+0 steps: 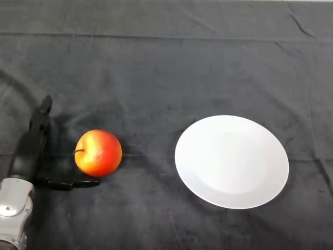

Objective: Move the apple to the plate

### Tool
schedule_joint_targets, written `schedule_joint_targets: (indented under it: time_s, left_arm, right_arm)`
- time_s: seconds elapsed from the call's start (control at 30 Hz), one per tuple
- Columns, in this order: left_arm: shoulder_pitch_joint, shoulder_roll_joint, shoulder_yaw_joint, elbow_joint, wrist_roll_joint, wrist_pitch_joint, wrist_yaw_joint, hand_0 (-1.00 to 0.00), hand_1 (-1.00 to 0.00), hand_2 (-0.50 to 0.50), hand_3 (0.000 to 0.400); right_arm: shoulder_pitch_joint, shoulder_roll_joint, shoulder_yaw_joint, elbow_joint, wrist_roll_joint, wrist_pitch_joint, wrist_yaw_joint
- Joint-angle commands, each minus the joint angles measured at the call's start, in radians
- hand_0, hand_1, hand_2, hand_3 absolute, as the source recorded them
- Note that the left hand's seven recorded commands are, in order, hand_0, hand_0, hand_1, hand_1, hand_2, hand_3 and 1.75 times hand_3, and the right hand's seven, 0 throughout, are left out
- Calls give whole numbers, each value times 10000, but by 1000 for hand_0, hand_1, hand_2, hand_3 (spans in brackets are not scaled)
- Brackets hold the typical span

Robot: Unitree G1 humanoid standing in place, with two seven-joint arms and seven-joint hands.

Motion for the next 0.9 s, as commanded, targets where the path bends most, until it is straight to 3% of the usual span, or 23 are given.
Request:
schedule_joint_targets:
  time_s: [0.03,0.37,0.4,0.43,0.5,0.53,0.57,0.6,0.63,0.67,0.9]
  left_arm:
    - [-434,0,-470,-361,393,-127,-10,0,0,0,0]
    - [-448,-219,-1014,-337,997,-168,115,0,0,0,0]
    - [-448,-241,-1066,-340,1046,-181,115,-12,-75,31,30]
    - [-446,-264,-1126,-344,1101,-201,112,-55,-137,41,55]
    - [-431,-294,-1235,-354,1199,-252,99,-216,-451,118,180]
    - [-419,-301,-1288,-359,1245,-284,86,-294,-545,125,218]
    - [-405,-304,-1339,-364,1290,-318,73,-561,-773,106,309]
    - [-393,-304,-1381,-368,1327,-347,61,-608,-827,110,331]
    - [-382,-302,-1428,-371,1369,-378,46,-882,-941,29,376]
    - [-371,-297,-1477,-375,1412,-411,31,-1000,-961,-20,400]
    - [-305,-272,-1736,-382,1638,-588,-45,-1000,-1000,0,400]
  right_arm:
    - [-92,-165,-20,-99,170,-67,-12]
    - [-91,-164,-19,-102,173,-65,-14]
    - [-91,-164,-19,-102,173,-65,-15]
    - [-91,-164,-19,-103,173,-65,-15]
    - [-91,-164,-19,-103,173,-65,-15]
    - [-91,-164,-19,-103,173,-65,-15]
    - [-91,-164,-19,-103,174,-65,-15]
    - [-91,-164,-19,-103,174,-65,-15]
    - [-91,-164,-19,-103,174,-65,-16]
    - [-91,-164,-18,-103,174,-65,-16]
    - [-91,-165,-18,-102,175,-64,-16]
